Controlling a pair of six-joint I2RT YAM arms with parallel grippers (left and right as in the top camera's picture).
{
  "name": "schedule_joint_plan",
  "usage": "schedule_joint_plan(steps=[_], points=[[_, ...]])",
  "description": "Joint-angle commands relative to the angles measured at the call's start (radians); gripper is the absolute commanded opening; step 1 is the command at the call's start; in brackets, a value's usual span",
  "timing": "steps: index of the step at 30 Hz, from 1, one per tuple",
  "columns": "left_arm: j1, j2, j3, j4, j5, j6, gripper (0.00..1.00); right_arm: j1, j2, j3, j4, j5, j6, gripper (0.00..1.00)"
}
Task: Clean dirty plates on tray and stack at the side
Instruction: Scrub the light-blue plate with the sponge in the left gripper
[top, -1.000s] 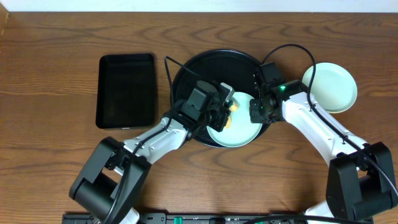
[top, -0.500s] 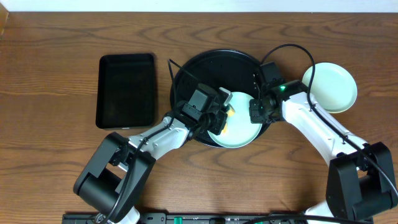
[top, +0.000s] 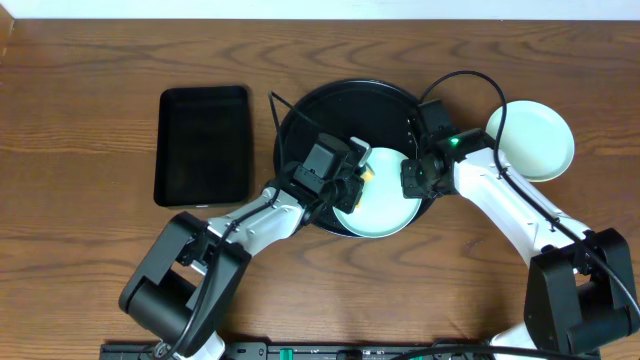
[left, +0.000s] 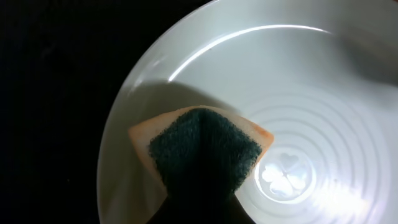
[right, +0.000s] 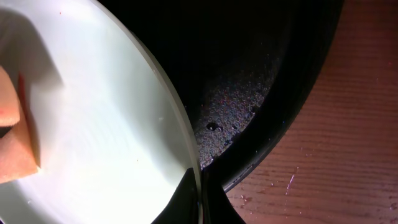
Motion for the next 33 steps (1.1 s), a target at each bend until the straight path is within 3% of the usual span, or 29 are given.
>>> schedule_joint_plan(steps=[1, 14, 24, 33], points=[[0.0, 0.038, 0.007, 0.021, -0.04, 0.014, 0.08, -0.011, -0.009, -0.007, 0.003, -0.007, -0.02, 0.01], [0.0, 0.08, 0.007, 0.181, -0.04, 0.014, 0.07, -0.011, -0.009, -0.007, 0.006, -0.007, -0.03, 0.01], [0.0, 0.1, 0.007, 0.219, -0.051, 0.026, 0.08, -0.011, -0.009, -0.007, 0.007, -0.007, -0.038, 0.01], [0.0, 0.141, 0.008, 0.406, -0.051, 0.025, 0.08, -0.011, -0.009, -0.007, 0.01, -0.007, -0.038, 0.01]])
